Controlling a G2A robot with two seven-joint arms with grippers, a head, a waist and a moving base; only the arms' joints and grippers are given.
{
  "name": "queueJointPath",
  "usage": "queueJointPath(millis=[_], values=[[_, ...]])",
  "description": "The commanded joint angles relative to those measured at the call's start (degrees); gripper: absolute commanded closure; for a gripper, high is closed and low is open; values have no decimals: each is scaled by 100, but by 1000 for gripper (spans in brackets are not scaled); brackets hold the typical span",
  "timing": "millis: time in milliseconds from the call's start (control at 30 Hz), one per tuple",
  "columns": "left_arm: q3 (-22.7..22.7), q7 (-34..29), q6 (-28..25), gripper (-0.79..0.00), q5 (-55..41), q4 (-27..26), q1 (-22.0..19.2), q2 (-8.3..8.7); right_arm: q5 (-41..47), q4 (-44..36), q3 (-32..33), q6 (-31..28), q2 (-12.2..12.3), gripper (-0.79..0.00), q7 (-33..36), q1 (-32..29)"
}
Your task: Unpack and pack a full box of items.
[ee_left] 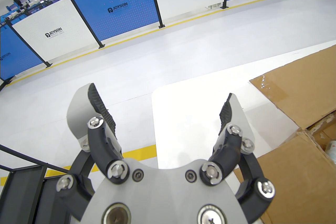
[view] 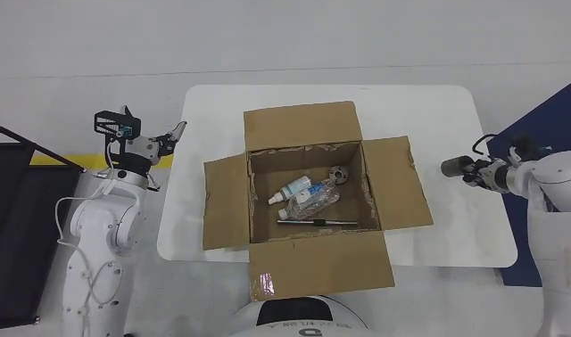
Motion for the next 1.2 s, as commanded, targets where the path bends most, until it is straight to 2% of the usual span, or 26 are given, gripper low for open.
queueJointPath(millis=[0, 200, 233, 333, 467, 600, 700, 800, 867, 933, 967, 1000, 1100, 1167], values=[[0, 0, 0, -785, 0, 0, 0, 0, 48, 36, -76, -13, 33, 0, 14, -19], [0, 0, 0, -785, 0, 0, 0, 0, 86, 99, -306, -16, 140, 0, 17, 0], [0, 0, 0, -785, 0, 0, 0, 0, 99, 122, -375, -6, 165, -37, 7, 13], [0, 0, 0, -785, 0, 0, 0, 0, 91, 209, -596, 39, 219, -80, -38, 85], [0, 0, 0, -785, 0, 0, 0, 0, 220, 279, -815, 120, 290, -222, -118, 194], [0, 0, 0, -785, 0, 0, 0, 0, 399, 270, -931, 223, 374, -246, -222, 204], [0, 0, 0, -785, 0, 0, 0, 0, 579, 177, -929, 344, 447, -323, -342, 111], [0, 0, 0, -785, 0, 0, 0, 0, 861, -117, -737, 496, 534, -376, -495, -108], [0, 0, 0, -785, 0, 0, 0, 0, 1057, -337, -535, 588, 583, -462, -587, -302], [0, 0, 0, -785, 0, 0, 0, 0, 1343, -668, -217, 715, 634, -471, -714, -561], [0, 0, 0, -785, 0, 0, 0, 0, 1509, -853, -45, 747, 654, -545, -747, -699], [0, 0, 0, -785, 0, 0, 0, 0, 1676, -1142, 179, 786, 675, -573, -786, -891], [0, 0, 0, -785, 0, 0, 0, 0, 1925, -1886, 493, 683, 699, -646, -684, -1233], [0, 0, 0, -785, 0, 0, 0, 0, 2042, -2377, 598, 457, 705, -643, -530, -1420]])
